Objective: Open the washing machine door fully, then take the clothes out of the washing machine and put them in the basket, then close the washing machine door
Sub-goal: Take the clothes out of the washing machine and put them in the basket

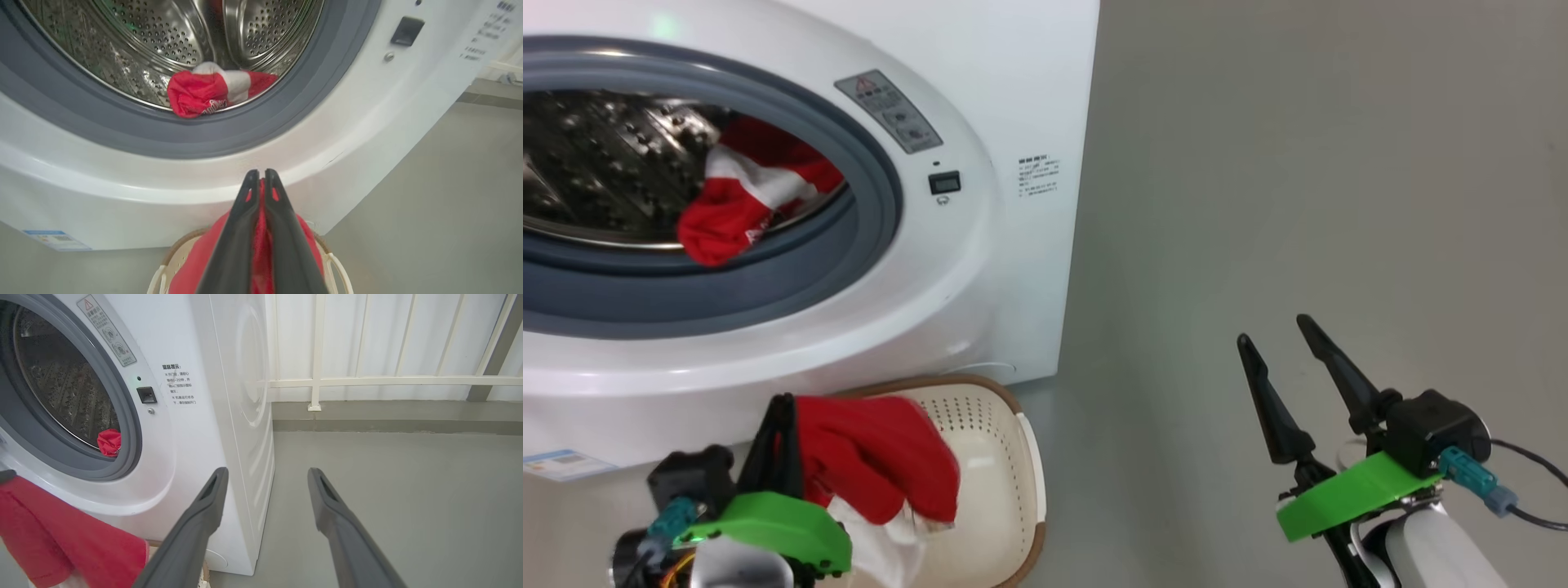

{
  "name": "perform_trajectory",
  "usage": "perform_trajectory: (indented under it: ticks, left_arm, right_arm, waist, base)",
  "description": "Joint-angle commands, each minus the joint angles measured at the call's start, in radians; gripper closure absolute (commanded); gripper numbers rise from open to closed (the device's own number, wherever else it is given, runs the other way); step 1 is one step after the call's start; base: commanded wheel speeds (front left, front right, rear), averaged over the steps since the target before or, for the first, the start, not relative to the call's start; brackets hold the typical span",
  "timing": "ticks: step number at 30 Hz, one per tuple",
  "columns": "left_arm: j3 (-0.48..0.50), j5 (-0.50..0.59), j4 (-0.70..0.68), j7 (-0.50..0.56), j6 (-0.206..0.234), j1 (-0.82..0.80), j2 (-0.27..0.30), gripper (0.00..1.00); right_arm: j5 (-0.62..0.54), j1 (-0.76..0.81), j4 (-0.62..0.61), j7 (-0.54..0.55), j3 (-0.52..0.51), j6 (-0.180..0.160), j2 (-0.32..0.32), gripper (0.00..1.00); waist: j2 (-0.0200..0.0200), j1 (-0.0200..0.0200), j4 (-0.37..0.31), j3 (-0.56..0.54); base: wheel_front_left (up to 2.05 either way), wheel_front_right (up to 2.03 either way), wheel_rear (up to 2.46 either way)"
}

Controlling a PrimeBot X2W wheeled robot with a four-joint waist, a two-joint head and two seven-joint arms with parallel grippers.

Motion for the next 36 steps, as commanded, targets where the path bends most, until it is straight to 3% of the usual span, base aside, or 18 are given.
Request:
perform_trajectory:
  ticks: [1, 12, 24, 34, 35, 36]
  left_arm:
    - [0.027, -0.018, 0.053, -0.022, -0.022, -0.067, 0.006, 1.00]
    - [-0.003, -0.073, 0.583, -0.076, -0.122, -0.306, -0.014, 1.00]
    - [-0.014, -0.093, 0.929, -0.087, -0.172, -0.488, -0.007, 1.00]
    - [-0.034, -0.101, 1.059, -0.063, -0.195, -0.576, -0.013, 1.00]
    - [-0.038, -0.098, 1.063, -0.064, -0.194, -0.580, -0.012, 0.94]
    - [-0.041, -0.096, 1.066, -0.068, -0.192, -0.585, -0.011, 0.76]
  right_arm:
    - [0.006, -0.036, -0.030, -0.006, 0.025, 0.005, -0.003, 0.00]
    - [0.007, -0.084, -0.030, -0.006, 0.036, 0.005, -0.002, 0.00]
    - [0.008, -0.120, -0.030, -0.006, 0.053, 0.005, 0.003, 0.00]
    - [0.012, -0.153, -0.031, -0.006, 0.063, 0.005, 0.005, 0.00]
    - [0.012, -0.155, -0.030, -0.006, 0.064, 0.005, 0.006, 0.00]
    - [0.013, -0.157, -0.029, -0.006, 0.064, 0.005, 0.006, 0.00]
  waist:
    - [-0.0001, 0.0000, -0.009, 0.035]
    - [-0.0001, 0.0000, -0.026, 0.118]
    - [-0.0001, 0.0000, -0.041, 0.184]
    - [-0.0001, 0.0000, -0.054, 0.243]
    - [-0.0001, 0.0000, -0.055, 0.246]
    - [-0.0001, 0.0000, -0.056, 0.249]
  base:
    - [0.00, 0.00, 0.00]
    - [0.00, 0.00, 0.00]
    - [0.00, 0.00, 0.00]
    - [0.00, 0.00, 0.00]
    - [0.00, 0.00, 0.00]
    - [0.00, 0.00, 0.00]
